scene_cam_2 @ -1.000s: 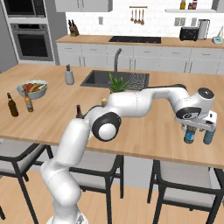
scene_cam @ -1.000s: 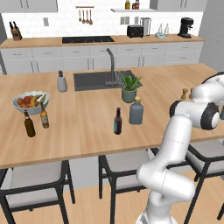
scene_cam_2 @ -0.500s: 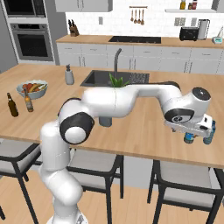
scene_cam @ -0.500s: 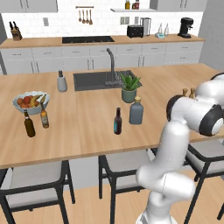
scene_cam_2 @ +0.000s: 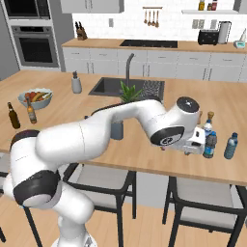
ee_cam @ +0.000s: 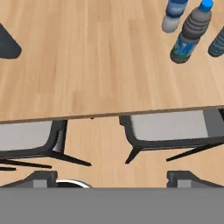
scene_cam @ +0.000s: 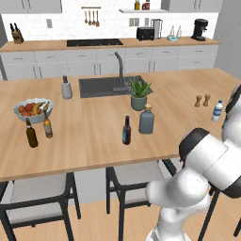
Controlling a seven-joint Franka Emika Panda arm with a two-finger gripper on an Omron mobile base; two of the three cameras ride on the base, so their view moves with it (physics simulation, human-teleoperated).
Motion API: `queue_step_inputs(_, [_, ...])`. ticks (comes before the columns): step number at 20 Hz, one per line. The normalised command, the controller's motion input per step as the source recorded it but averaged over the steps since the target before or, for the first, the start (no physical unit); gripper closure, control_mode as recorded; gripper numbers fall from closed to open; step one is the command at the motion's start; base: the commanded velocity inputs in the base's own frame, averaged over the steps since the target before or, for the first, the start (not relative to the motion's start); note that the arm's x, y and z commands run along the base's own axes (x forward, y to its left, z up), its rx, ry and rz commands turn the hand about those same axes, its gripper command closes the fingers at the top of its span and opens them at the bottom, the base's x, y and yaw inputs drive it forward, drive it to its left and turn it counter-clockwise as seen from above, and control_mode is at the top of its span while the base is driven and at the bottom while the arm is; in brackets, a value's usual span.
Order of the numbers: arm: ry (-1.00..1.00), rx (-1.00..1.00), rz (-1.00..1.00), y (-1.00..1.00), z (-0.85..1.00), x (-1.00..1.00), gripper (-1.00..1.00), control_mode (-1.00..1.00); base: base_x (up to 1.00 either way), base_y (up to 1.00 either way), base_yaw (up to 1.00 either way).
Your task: Move the plastic bottles in the middle to the plastics group, and the glass bottles in the middle to the glass group.
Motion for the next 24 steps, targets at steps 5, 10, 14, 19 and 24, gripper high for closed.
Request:
queue_step_inputs(5, [0.11, -0.08, 0.34, 1.0, 0.34, -0.19, -1.0, -1.0, 0.0, 0.0, 0.0])
queue_step_inputs(10, [0.24, -0.14, 0.43, 1.0, 0.22, -0.08, -1.0, -1.0, 0.0, 0.0, 0.0])
queue_step_inputs(14, [0.3, -0.22, 0.33, 1.0, 0.05, 0.0, -1.0, -1.0, 0.0, 0.0, 0.0])
queue_step_inputs(19, [0.18, -0.25, 0.09, 1.0, -0.02, 0.0, -1.0, -1.0, 0.0, 0.0, 0.0])
queue_step_inputs(24, [0.16, -0.04, 0.11, 0.99, -0.2, 0.0, -1.0, -1.0, 0.0, 0.0, 0.0])
